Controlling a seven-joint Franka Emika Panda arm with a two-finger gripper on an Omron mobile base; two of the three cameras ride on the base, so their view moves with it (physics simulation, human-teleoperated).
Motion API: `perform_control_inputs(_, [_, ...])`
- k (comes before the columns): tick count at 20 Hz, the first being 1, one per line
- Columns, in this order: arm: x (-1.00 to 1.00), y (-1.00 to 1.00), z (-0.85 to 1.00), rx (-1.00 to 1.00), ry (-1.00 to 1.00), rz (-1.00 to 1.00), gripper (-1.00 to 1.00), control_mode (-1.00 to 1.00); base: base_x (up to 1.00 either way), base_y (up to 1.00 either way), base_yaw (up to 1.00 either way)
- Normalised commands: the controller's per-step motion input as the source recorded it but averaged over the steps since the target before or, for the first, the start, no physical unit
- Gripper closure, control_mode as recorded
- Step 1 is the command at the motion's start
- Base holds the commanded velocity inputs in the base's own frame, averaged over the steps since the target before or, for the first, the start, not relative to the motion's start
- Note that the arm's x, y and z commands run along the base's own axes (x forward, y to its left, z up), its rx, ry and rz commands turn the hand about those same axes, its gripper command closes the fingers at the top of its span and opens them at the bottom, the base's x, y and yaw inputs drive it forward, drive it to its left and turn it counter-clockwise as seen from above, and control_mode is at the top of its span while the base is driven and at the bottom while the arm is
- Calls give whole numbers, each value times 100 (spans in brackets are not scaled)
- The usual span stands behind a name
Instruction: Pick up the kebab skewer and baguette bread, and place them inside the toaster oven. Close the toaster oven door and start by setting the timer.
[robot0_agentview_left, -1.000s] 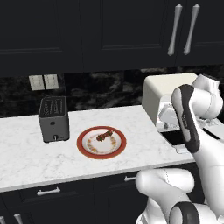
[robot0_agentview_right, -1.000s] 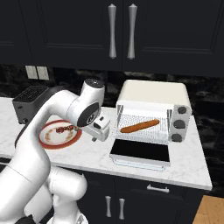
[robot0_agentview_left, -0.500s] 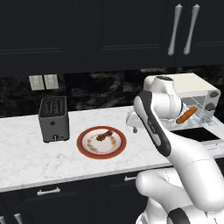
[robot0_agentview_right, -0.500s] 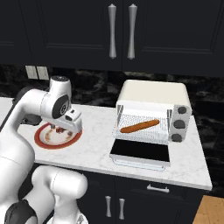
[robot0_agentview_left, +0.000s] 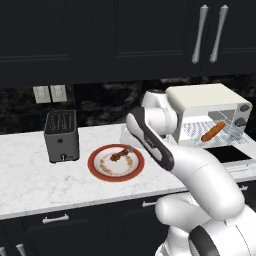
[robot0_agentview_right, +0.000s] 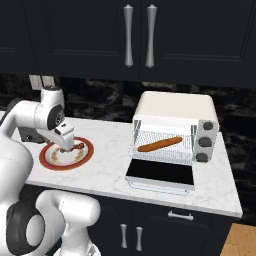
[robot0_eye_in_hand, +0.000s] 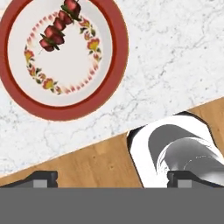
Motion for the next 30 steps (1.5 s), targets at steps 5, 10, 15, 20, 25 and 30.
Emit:
perform_control_inputs(5, [49,14,-22,0,2,-37,-100,-100,0,0,0])
perform_control_inputs(10, [49,7,-20,0,4,-27,-100,-100,0,0,0])
perform_control_inputs(15, [23,5,-28,0,2,-5,-100,-100,0,0,0])
perform_control_inputs(20, [30,9,-33,0,1,0,-100,-100,0,0,0])
perform_control_inputs(25, [45,27,-25,0,0,0,-100,-100,0,0,0])
perform_control_inputs(30, [45,25,-33,0,2,0,-100,-100,0,0,0])
